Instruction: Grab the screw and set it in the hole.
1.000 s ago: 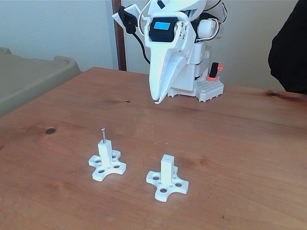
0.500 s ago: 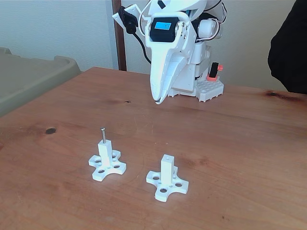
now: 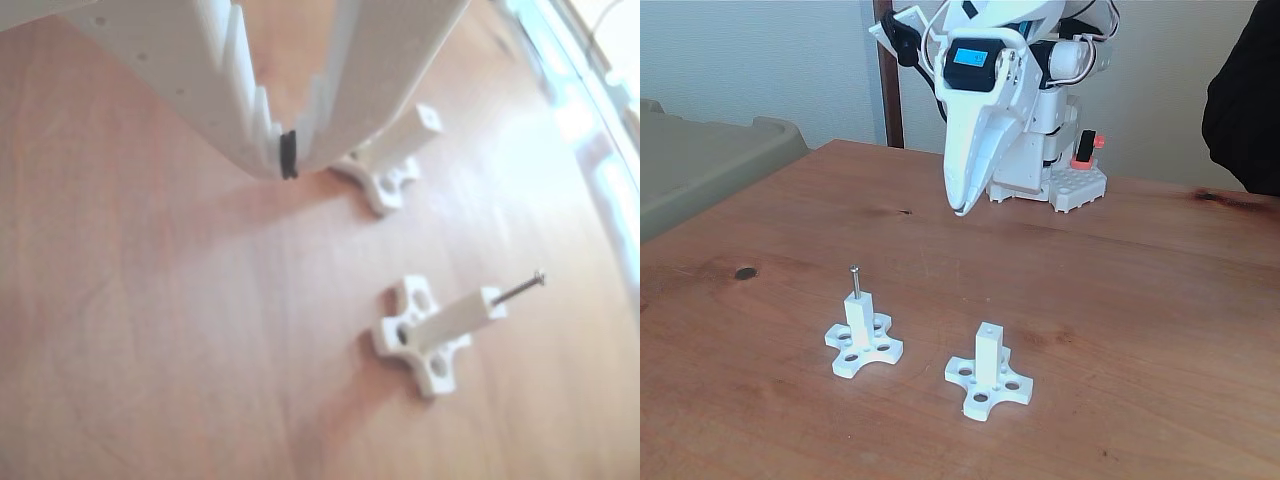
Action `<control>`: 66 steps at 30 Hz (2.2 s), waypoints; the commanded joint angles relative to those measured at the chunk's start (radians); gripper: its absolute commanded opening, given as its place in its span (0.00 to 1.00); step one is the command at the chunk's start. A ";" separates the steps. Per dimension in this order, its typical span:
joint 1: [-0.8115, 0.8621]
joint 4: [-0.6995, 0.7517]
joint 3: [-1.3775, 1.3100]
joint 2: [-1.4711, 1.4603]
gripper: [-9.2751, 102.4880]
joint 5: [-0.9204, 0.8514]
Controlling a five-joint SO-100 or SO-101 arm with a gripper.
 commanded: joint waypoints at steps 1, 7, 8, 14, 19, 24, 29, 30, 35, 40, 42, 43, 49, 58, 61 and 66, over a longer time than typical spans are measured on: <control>0.009 -0.009 -0.170 -0.149 0.04 -0.009; 0.011 -0.020 -0.348 -0.333 0.04 0.000; 0.011 -0.020 -0.376 -0.356 0.04 0.003; 0.012 -0.025 -0.518 -0.503 0.04 0.026; 0.015 -0.043 -0.650 -0.706 0.06 0.057; 0.015 -0.046 -0.788 -0.861 0.08 0.063; 0.018 -0.061 -0.877 -0.954 0.09 0.074; 0.018 -0.061 -0.896 -0.974 0.09 0.075; 0.032 -0.058 -0.997 -1.091 0.10 0.083; 0.040 -0.057 -1.040 -1.161 0.10 0.097; 0.040 -0.057 -1.049 -1.184 0.10 0.100; 0.040 -0.060 -1.054 -1.197 0.10 0.101; 0.029 -0.064 -1.094 -1.267 0.13 0.110; 0.009 -0.074 -1.138 -1.345 0.15 0.123; 0.008 -0.083 -1.143 -1.365 0.15 0.124; 0.009 -0.100 -1.147 -1.393 0.15 0.126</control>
